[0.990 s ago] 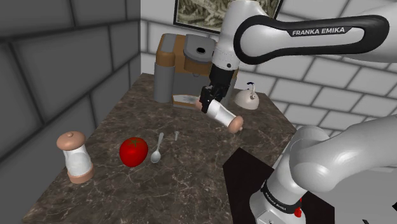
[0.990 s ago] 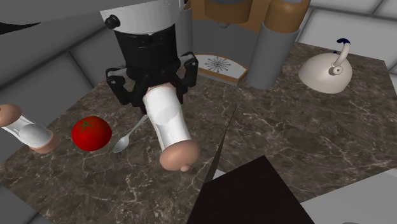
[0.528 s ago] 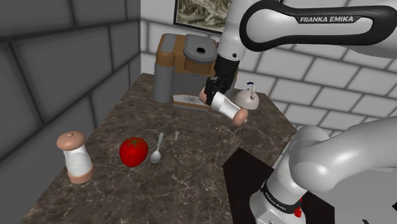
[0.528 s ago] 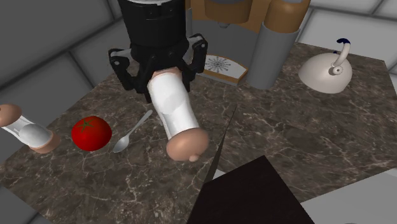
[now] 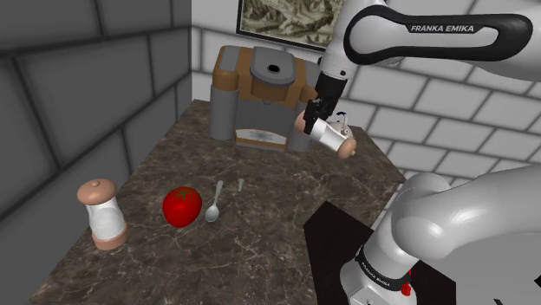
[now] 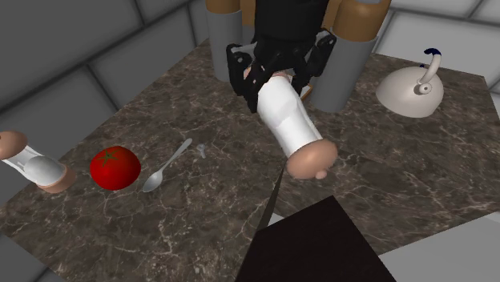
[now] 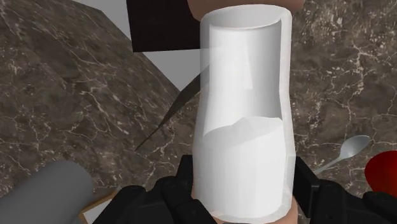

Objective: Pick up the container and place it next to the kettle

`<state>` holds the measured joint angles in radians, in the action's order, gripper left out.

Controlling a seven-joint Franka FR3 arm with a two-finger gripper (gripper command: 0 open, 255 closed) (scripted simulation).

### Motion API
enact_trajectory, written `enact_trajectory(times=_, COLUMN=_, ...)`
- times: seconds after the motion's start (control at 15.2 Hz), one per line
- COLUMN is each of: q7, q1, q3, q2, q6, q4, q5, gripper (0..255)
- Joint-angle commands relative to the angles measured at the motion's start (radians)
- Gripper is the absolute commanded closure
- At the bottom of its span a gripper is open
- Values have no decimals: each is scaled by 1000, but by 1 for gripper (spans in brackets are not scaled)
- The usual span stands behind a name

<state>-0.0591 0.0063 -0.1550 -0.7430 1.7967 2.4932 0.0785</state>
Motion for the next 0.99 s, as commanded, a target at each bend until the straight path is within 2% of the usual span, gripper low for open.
enact_trajectory(times=0.0, q7=-54, q1=-22, q3=-48, q2=6, q6=2, q4=-6, q5=30, gripper=255)
enact_trajectory(times=0.46, q7=-229, q1=-81, q3=-205, q2=66, q6=8, q4=-73, q5=112, gripper=255)
enact_trajectory(times=0.92, q7=-408, q1=-106, q3=-368, q2=182, q6=25, q4=-192, q5=155, gripper=255)
